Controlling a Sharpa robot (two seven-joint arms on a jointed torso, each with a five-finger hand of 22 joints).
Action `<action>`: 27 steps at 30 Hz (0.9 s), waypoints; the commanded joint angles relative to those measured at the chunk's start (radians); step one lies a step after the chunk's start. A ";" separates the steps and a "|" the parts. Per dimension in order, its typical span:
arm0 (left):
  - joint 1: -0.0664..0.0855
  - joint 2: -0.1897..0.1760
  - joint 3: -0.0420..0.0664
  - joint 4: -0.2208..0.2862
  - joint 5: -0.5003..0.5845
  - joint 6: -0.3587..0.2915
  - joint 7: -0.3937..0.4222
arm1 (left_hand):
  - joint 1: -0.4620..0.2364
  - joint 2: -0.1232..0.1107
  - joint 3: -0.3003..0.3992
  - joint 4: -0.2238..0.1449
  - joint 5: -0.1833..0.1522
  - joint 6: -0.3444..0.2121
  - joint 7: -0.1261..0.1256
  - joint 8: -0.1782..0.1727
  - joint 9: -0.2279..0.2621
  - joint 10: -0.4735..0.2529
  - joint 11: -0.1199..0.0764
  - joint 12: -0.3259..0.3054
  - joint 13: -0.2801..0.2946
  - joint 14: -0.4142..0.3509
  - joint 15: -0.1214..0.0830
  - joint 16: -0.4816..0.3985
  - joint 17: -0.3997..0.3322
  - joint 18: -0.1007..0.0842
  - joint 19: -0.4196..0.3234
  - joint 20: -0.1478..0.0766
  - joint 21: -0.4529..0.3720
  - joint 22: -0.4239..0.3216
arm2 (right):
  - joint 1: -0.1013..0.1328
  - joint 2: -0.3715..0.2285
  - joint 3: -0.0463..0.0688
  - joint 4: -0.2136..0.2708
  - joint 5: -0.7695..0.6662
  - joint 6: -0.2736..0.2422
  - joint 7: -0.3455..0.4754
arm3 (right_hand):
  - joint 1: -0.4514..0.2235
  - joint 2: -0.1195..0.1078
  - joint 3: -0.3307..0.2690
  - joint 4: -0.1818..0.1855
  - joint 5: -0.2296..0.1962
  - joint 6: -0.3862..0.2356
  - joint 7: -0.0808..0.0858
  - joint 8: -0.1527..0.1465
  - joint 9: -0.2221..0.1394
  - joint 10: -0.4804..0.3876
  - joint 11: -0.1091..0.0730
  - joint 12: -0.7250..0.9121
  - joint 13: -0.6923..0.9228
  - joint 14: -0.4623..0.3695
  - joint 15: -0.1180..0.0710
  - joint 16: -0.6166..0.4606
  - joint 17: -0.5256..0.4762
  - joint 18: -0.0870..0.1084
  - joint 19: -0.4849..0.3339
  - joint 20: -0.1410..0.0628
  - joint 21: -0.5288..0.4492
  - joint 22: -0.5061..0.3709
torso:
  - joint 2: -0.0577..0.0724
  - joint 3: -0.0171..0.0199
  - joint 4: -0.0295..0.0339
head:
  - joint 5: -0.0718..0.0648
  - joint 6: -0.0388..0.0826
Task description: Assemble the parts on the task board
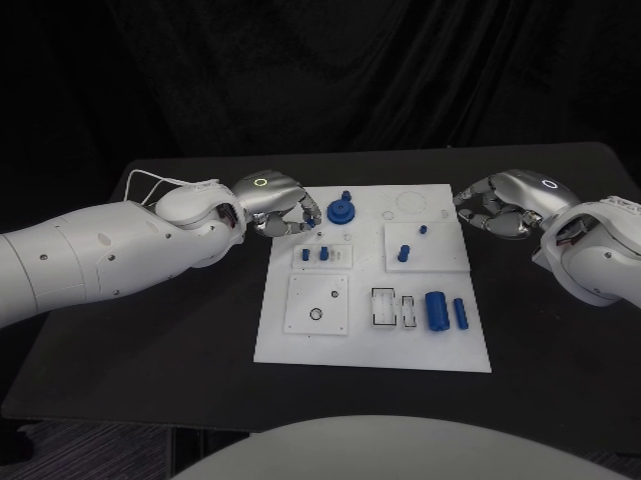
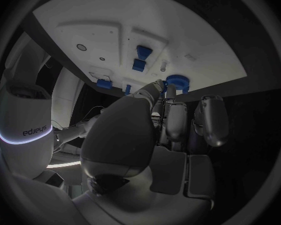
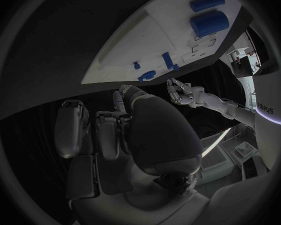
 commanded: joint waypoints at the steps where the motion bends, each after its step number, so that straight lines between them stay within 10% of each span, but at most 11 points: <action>1: -0.004 0.007 0.001 -0.012 0.000 0.026 -0.004 | 0.003 -0.001 0.001 -0.005 0.000 0.002 0.006 -0.006 0.000 0.002 0.004 -0.007 0.000 -0.004 0.007 -0.007 -0.004 -0.003 -0.006 -0.004 -0.006 0.167 | -0.003 -0.002 0.001 0.002 -0.003 0.003 -0.002 | -0.009 -0.003 0.005 0.000 0.005 0.003 0.001 -0.005 -0.001 0.106 0.005 0.003 0.263 0.097 0.007 -0.007 0.238 0.002 0.005 0.003 -0.006 0.189 | 0.001 -0.0034 0.0007 | -0.002 0.000; 27: -0.033 0.058 0.001 -0.058 0.000 0.031 0.002 | 0.001 -0.001 0.001 -0.004 -0.001 0.000 0.010 -0.009 0.000 0.006 0.008 -0.011 0.000 -0.007 0.012 -0.011 -0.010 -0.002 -0.008 -0.004 -0.009 0.166 | -0.004 0.002 0.001 0.000 -0.003 0.003 -0.001 | -0.009 -0.003 0.006 -0.001 0.005 0.003 0.001 -0.005 -0.001 0.106 0.005 0.003 0.263 0.097 0.007 -0.007 0.238 0.001 0.005 0.004 -0.006 0.189 | 0.002 0.0012 -0.0063 | -0.001 0.000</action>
